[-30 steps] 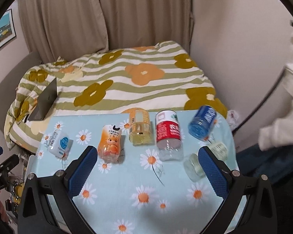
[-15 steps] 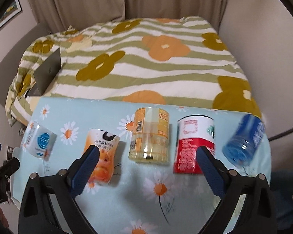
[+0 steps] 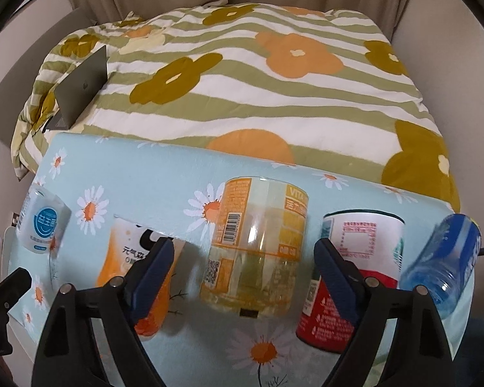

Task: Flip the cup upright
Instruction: 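Move the right tool to the orange-labelled cup and close on it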

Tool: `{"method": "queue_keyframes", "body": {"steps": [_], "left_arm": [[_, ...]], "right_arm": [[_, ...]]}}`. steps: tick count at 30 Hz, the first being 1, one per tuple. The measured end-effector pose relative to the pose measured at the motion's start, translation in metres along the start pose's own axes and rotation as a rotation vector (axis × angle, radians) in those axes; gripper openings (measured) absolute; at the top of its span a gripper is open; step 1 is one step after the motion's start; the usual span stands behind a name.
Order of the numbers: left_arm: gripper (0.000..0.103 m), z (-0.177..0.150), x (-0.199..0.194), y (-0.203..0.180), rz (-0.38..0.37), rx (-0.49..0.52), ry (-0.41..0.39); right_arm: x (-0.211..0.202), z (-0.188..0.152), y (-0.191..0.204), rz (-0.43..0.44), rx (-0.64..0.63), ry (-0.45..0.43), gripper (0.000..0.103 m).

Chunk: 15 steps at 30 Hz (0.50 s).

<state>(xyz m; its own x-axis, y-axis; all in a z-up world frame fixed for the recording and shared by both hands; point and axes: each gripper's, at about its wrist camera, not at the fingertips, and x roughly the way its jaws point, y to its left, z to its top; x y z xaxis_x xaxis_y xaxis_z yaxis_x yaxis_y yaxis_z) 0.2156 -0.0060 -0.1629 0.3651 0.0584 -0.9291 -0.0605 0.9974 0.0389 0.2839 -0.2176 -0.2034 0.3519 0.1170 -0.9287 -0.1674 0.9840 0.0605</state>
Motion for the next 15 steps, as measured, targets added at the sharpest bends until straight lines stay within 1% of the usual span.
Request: {"method": "queue_keyframes", "body": {"steps": [1,3,8,10,11,12,15], "left_arm": [[0.103,0.0,0.001,0.001,0.001,0.0,0.001],[0.103,0.0,0.002,0.0,0.002,-0.003,0.003],[0.103,-0.001,0.005,0.002,0.003,-0.009,0.011],[0.103,-0.001,0.006,0.002,0.001,-0.012,0.013],[0.103,-0.001,0.007,0.003,0.0,-0.014,0.013],[0.103,-0.001,0.007,0.003,0.0,-0.015,0.013],[0.103,-0.002,0.005,0.003,-0.005,-0.013,0.011]], "right_arm": [[0.002,0.001,-0.001,0.0,-0.002,0.002,0.084],[0.007,0.002,0.0,0.005,-0.005,0.01,0.075],[0.017,0.003,-0.002,0.003,-0.009,0.031,0.068],[0.018,0.003,-0.001,-0.011,-0.021,0.029,0.064],[0.018,0.003,-0.001,-0.015,-0.026,0.028,0.059],[0.018,0.003,0.0,-0.018,-0.031,0.028,0.057],[0.018,0.004,0.001,-0.017,-0.041,0.033,0.057]]}}
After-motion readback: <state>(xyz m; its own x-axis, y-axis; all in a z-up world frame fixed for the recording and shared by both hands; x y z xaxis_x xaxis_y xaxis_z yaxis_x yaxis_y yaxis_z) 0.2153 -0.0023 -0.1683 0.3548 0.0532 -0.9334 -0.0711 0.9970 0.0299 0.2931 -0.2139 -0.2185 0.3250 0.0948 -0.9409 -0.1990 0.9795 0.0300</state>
